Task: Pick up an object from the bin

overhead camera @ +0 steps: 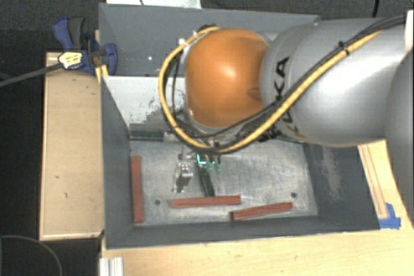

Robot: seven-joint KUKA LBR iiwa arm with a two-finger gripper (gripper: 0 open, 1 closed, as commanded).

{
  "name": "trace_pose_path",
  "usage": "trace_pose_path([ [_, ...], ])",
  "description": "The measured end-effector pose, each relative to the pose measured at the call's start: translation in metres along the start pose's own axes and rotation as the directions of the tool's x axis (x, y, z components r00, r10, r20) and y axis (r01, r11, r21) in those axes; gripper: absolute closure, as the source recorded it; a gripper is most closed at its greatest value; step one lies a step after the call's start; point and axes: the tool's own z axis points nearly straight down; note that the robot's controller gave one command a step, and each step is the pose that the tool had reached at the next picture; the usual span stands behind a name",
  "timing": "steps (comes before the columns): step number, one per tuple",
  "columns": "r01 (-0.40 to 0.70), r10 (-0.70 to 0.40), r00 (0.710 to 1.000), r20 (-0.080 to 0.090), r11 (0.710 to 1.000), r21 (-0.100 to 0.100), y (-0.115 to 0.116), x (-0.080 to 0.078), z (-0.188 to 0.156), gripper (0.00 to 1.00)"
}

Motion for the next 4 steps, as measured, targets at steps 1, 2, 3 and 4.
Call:
trace_pose_path([
  [1,-0.005,0.005,1.0,0.007,1.0,-0.002,-0.001,-0.002,-0.004,0.0],
  [2,0.016,-0.016,1.0,0.016,1.0,-0.005,-0.01,0.006,0.028,0.0],
  [3,0.052,-0.052,0.999,0.01,0.999,-0.002,-0.022,0.016,0.083,0.0],
  [4,0.068,-0.068,0.998,0.013,0.998,-0.002,-0.066,0.022,0.149,1.0],
])
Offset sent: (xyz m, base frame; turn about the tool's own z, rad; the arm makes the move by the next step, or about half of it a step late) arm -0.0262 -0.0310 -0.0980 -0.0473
